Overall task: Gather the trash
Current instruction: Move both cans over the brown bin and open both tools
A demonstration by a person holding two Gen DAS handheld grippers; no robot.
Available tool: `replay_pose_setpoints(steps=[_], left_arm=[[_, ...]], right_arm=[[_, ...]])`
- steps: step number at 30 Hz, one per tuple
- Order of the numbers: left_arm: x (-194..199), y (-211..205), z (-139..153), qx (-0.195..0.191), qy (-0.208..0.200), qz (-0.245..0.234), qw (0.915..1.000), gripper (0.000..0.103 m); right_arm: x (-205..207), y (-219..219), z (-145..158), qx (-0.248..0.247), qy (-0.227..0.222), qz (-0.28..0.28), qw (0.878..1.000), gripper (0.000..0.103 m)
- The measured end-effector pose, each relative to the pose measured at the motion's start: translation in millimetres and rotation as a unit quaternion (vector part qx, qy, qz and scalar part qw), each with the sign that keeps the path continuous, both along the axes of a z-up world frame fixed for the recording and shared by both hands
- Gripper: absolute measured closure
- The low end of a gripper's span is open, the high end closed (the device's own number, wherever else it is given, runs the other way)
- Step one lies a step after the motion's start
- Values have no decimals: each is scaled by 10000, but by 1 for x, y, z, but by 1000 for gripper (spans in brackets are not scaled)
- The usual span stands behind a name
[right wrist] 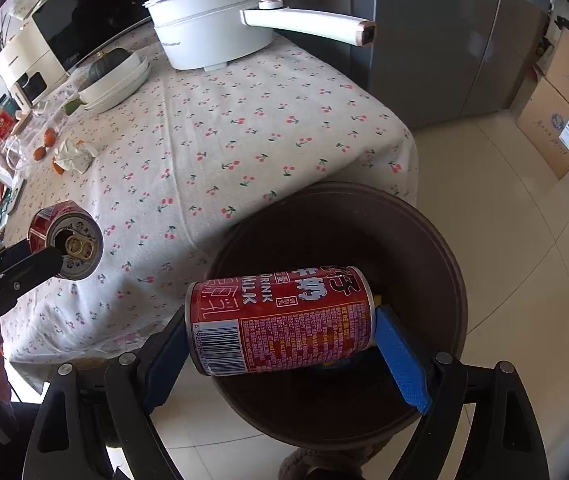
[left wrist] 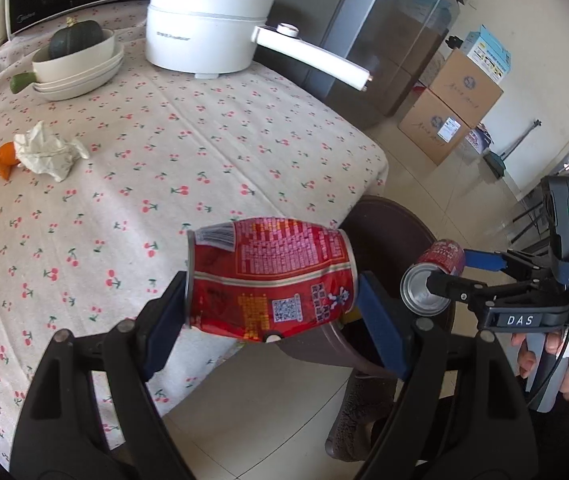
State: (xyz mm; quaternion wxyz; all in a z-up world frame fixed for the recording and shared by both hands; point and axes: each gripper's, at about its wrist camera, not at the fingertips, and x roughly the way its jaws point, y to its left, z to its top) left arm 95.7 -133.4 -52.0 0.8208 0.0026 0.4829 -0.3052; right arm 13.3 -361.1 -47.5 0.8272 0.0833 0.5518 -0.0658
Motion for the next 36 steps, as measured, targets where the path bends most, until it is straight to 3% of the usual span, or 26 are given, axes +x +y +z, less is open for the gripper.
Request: replay_pose_setpoints(steps=[8, 15, 22, 36], left_arm=[[-25, -74, -27, 237, -177, -957, 9950, 20], [-35, -104, -46, 485, -334, -1407, 9883, 20], [-35, -95, -32, 698, -712, -1193, 9878, 6], [-20, -36, -18, 1185, -746, -497, 9889, 2]], right_arm=[[-34, -58, -15, -54, 224, -549, 9982, 13], [-53, -82, -23, -41, 361, -782, 9963, 13], [-56, -84, -21, -31, 338, -764, 9965, 13], [-31, -56, -25, -69, 397, -490, 9980, 13]])
